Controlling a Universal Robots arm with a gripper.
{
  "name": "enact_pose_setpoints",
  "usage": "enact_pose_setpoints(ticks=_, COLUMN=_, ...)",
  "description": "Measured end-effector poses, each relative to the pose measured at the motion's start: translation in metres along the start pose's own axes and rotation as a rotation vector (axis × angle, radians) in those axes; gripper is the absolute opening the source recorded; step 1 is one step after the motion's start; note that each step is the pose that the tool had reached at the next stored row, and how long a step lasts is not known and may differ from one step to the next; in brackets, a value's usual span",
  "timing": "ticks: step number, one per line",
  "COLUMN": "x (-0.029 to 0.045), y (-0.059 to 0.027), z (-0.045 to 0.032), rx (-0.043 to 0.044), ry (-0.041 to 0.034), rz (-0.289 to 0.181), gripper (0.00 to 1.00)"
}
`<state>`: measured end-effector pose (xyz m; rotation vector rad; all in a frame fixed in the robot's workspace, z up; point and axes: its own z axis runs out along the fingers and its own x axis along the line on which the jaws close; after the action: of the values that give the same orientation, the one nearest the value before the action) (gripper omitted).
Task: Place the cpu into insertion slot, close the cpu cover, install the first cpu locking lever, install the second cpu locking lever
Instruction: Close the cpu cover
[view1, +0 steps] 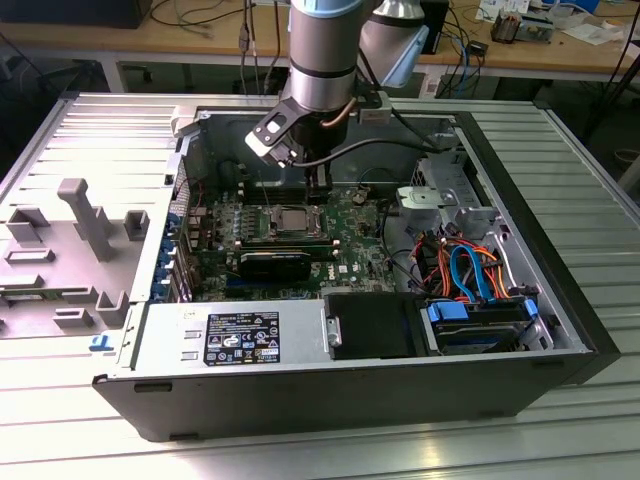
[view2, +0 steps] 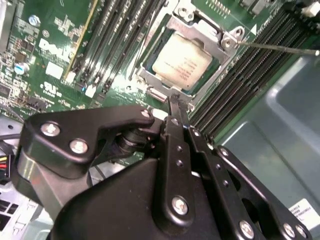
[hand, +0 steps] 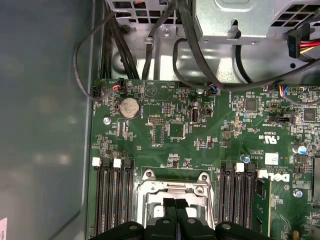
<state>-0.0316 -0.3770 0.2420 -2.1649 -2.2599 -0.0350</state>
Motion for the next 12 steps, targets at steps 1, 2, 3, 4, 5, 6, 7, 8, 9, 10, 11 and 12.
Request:
enact_pose_setpoints(ticks=1, x=0.0, y=-0.0002, z=0.0, rx=0.0, ry=0.0, rz=0.0, gripper=0.11)
enact_pose_setpoints(ticks=2, x=0.0, y=-0.0011, z=0.0, rx=0.0, ry=0.0, rz=0.0, gripper=0.11)
enact_pose_setpoints(ticks=3, x=0.0001, y=-0.0022, z=0.0001, rx=0.0, ry=0.0, rz=0.0, gripper=0.11)
enact_pose_setpoints(ticks=4, x=0.0001, y=-0.003, z=0.0001, rx=0.0, ry=0.0, rz=0.0, gripper=0.11)
enact_pose_setpoints(ticks=5, x=0.0002, y=-0.0041, z=0.0001, rx=0.0, ry=0.0, rz=0.0, gripper=0.11)
enact_pose_setpoints(ticks=6, x=0.0002, y=-0.0041, z=0.0001, rx=0.0001, ry=0.0, rz=0.0, gripper=0.11)
enact_pose_setpoints(ticks=7, x=0.0002, y=-0.0042, z=0.0001, rx=0.0, ry=0.0, rz=0.0, gripper=0.11)
enact_pose_setpoints(ticks=8, x=0.0002, y=-0.0044, z=0.0001, rx=0.0001, ry=-0.0001, rz=0.0, gripper=0.11)
enact_pose_setpoints(ticks=9, x=0.0002, y=-0.0046, z=0.0001, rx=0.0, ry=0.0, rz=0.0, gripper=0.11)
enact_pose_setpoints(ticks=10, x=0.0002, y=-0.0046, z=0.0002, rx=0.0, ry=0.0, rz=0.0, gripper=0.11)
enact_pose_setpoints(ticks=11, x=0.0002, y=-0.0047, z=0.0002, rx=0.0, ry=0.0, rz=0.0, gripper=0.11)
enact_pose_setpoints(ticks=12, x=0.0002, y=-0.0047, z=0.0001, rx=0.0, ry=0.0, rz=0.0, gripper=0.11)
